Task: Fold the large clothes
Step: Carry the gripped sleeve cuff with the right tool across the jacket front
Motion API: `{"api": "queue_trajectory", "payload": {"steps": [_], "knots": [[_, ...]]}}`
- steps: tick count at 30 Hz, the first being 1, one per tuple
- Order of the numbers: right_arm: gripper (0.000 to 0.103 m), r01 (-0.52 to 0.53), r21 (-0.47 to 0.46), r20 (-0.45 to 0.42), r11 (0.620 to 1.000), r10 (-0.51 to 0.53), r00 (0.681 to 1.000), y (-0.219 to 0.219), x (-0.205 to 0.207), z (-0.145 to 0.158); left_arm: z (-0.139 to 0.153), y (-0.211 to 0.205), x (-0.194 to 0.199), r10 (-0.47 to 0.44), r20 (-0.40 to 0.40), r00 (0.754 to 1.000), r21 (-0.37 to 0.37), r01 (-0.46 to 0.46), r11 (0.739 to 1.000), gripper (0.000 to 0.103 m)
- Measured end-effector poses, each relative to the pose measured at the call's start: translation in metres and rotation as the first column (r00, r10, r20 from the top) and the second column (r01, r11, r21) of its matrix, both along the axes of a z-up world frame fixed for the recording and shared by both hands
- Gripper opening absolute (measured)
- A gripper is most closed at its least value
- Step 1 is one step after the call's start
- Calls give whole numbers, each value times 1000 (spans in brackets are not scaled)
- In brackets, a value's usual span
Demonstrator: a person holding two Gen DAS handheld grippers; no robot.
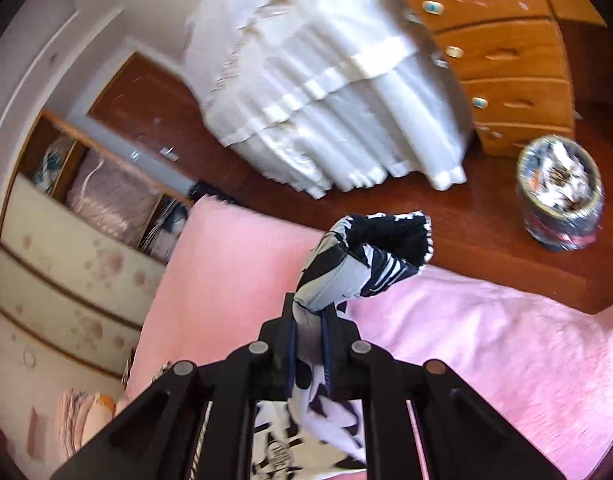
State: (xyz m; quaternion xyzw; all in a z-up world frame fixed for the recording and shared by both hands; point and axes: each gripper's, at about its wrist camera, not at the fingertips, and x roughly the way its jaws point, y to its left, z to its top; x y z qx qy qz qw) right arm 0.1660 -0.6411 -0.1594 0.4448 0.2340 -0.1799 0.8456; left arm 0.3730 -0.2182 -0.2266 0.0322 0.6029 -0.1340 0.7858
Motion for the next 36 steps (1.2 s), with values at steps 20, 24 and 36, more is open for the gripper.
{"api": "queue_trajectory", "payload": {"steps": [20, 24, 36], "knots": [[10, -457, -199, -88, 867, 448, 890, 288, 104, 4, -6, 216, -2, 205, -25, 978, -146, -207, 967, 79], [10, -526, -193, -168, 828, 500, 849, 331, 111, -28, -13, 234, -1, 212, -30, 977, -144, -214, 966, 79], [13, -618, -32, -346, 785, 572, 744, 388, 112, -109, -31, 229, 3, 161, -76, 984, -131, -170, 977, 80]]}}
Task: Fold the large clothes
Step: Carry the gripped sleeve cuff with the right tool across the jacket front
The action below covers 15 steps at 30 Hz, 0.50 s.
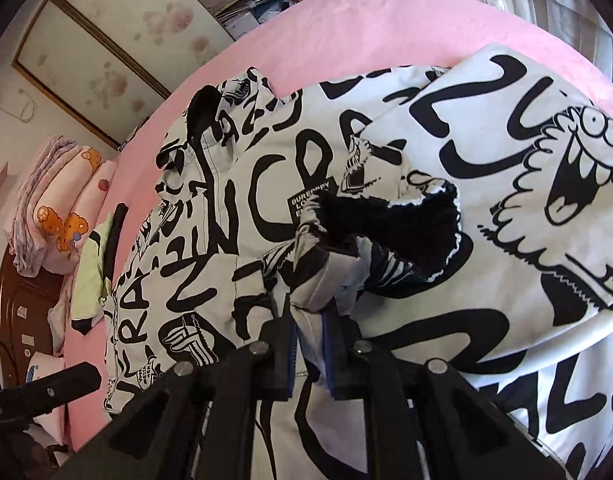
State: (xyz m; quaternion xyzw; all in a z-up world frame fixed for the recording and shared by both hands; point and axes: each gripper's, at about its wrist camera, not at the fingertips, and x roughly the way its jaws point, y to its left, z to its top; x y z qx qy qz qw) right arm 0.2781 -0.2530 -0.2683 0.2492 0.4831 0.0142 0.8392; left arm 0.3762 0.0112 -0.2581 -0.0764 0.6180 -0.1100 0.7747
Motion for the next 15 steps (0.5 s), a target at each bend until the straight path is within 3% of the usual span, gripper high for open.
{"api": "queue_trajectory", "payload": {"steps": [6, 9, 15], "knots": [[14, -7, 16, -42, 1000, 8, 999, -3, -4, -2, 5, -28, 6, -74, 24, 997, 19, 73, 997, 82], [22, -35, 45, -64, 998, 38, 997, -6, -7, -3, 9, -44, 9, -108, 35, 994, 15, 107, 994, 83], [26, -107, 67, -96, 992, 113, 989, -18, -30, 6, 10, -88, 6, -211, 51, 976, 62, 208, 976, 83]]}}
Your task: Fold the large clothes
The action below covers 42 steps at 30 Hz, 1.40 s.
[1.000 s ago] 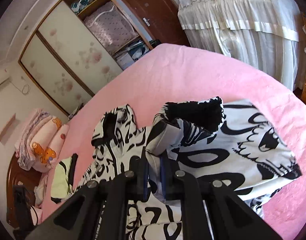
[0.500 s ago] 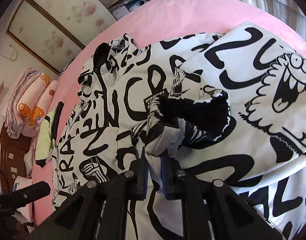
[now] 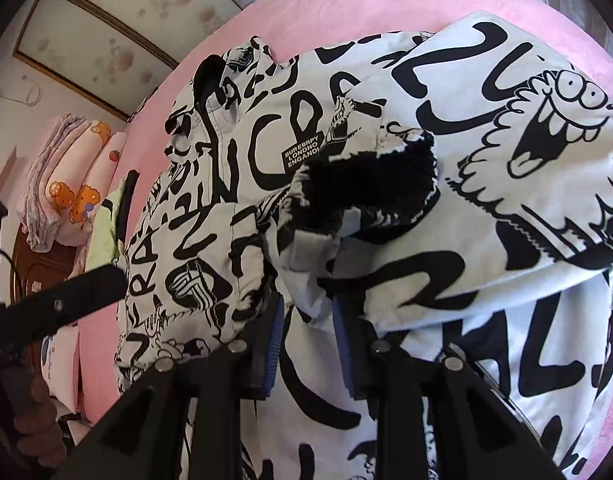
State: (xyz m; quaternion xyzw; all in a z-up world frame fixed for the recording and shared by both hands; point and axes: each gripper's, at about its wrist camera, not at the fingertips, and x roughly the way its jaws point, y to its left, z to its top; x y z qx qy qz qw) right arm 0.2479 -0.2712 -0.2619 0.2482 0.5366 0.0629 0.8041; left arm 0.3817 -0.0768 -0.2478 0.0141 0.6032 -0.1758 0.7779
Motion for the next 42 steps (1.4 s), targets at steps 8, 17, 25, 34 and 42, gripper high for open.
{"api": "queue_trajectory", "payload": {"steps": [8, 17, 25, 34, 42], "knots": [[27, -80, -36, -29, 996, 79, 996, -27, -43, 12, -20, -61, -6, -132, 39, 990, 126, 126, 984, 83], [27, 10, -38, -83, 999, -13, 996, -95, -73, 4, -51, -113, -6, -219, 26, 975, 244, 206, 948, 83], [27, 66, -72, -88, 995, -72, 994, -144, -68, -5, -72, -132, 7, -166, 92, 982, 295, 132, 946, 83], [27, 109, -58, -71, 992, -113, 991, -170, -50, -15, -81, -141, 18, -141, 74, 987, 292, 114, 950, 17], [49, 143, -59, -58, 988, -146, 988, -171, -37, -20, -22, -130, 40, -22, 205, 979, 162, -11, 987, 14]]}}
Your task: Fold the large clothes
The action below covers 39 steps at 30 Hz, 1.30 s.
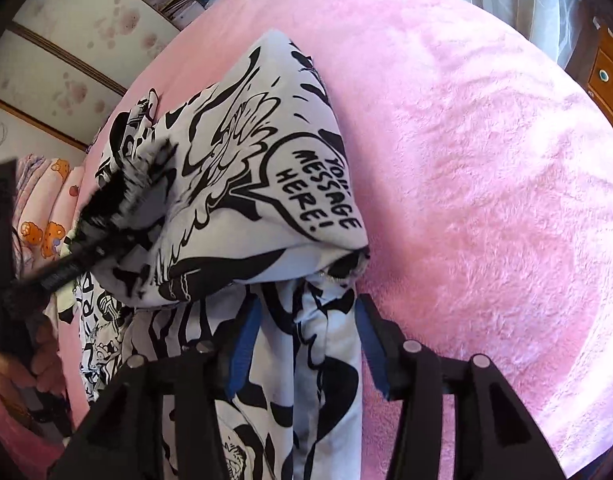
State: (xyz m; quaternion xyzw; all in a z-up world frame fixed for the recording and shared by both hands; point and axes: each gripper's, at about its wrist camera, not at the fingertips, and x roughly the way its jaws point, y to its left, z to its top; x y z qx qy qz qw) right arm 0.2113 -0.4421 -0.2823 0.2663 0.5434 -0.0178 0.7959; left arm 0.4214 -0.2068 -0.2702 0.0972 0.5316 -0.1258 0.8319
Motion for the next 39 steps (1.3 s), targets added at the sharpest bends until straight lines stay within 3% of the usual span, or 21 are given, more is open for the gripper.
{"api": "queue_trajectory", "payload": {"steps": [7, 15, 18, 23, 27, 30, 31, 32, 35, 36, 39], "knots": [[49, 37, -16, -6, 999, -37, 999, 1, 6, -4, 73, 39, 27, 183, 110, 977, -209, -157, 965, 12], [49, 11, -35, 5, 999, -11, 1000, 13, 14, -4, 103, 114, 30, 343, 153, 927, -250, -299, 921, 12], [49, -31, -72, 22, 997, 32, 999, 26, 16, -2, 94, 147, 26, 419, 91, 903, -285, -380, 880, 12], [49, -87, -235, 73, 968, 107, 992, 51, 17, 11, 52, 190, 7, 511, -30, 859, -284, -497, 820, 12], [48, -76, -266, 93, 961, 104, 990, 55, 17, 15, 16, 213, -19, 555, -101, 826, -267, -560, 784, 12], [43, -79, -269, 104, 960, 111, 988, 60, 18, 16, -17, 233, -33, 590, -218, 778, -310, -628, 714, 12], [34, -91, -277, 107, 956, 125, 986, 61, 19, 16, -31, 243, -39, 604, -279, 746, -341, -665, 664, 12], [32, -104, -289, 105, 952, 139, 985, 64, 20, 16, -40, 248, -42, 617, -312, 722, -356, -691, 629, 12], [25, -133, -329, 80, 935, 168, 982, 71, 23, 13, -62, 262, -47, 626, -378, 683, -404, -729, 552, 12], [24, -139, -331, 72, 933, 172, 982, 70, 24, 12, -67, 264, -47, 623, -385, 681, -413, -730, 544, 12], [22, -143, -325, 54, 935, 169, 984, 65, 22, 8, -72, 260, -38, 610, -361, 706, -413, -707, 574, 13]]}}
